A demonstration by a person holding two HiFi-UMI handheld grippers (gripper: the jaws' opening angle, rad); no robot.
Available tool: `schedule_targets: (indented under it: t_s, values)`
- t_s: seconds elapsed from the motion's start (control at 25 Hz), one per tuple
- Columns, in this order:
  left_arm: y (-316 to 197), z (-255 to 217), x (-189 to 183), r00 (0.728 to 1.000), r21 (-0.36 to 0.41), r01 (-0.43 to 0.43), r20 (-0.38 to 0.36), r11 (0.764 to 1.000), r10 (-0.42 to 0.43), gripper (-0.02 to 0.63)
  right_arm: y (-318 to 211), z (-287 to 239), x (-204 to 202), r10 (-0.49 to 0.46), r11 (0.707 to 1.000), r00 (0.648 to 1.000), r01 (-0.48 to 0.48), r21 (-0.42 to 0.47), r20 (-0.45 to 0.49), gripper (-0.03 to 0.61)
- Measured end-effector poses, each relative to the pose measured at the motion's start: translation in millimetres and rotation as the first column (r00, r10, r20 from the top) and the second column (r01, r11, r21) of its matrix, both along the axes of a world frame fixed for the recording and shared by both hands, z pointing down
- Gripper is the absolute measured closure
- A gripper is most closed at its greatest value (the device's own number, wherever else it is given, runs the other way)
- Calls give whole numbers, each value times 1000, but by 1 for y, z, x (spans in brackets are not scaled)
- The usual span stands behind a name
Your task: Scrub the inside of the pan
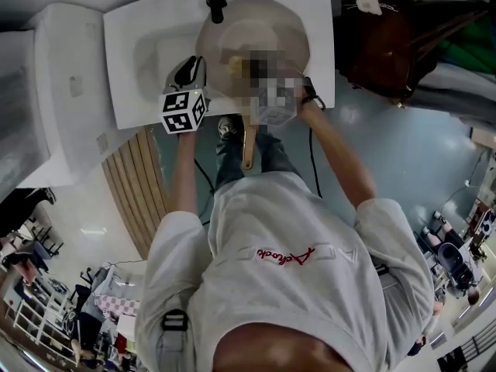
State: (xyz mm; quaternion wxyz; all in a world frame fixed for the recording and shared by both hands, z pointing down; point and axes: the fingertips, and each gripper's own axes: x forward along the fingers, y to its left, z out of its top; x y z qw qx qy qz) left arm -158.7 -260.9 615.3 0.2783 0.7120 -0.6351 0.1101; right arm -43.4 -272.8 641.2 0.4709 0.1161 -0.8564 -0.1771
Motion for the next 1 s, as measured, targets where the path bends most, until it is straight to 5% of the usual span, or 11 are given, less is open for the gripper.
schedule_targets:
  t_s: [0.4,1.0]
  values:
    - [0,-1,0,1000,10,7,-16,1000,-7,546,11,39,-26,-132,991,975,132,-10,-177,511]
    - [0,2,-1,1000,1,3,-25,1000,-3,546,-15,52,-64,-181,980,947,197,37,-266,511]
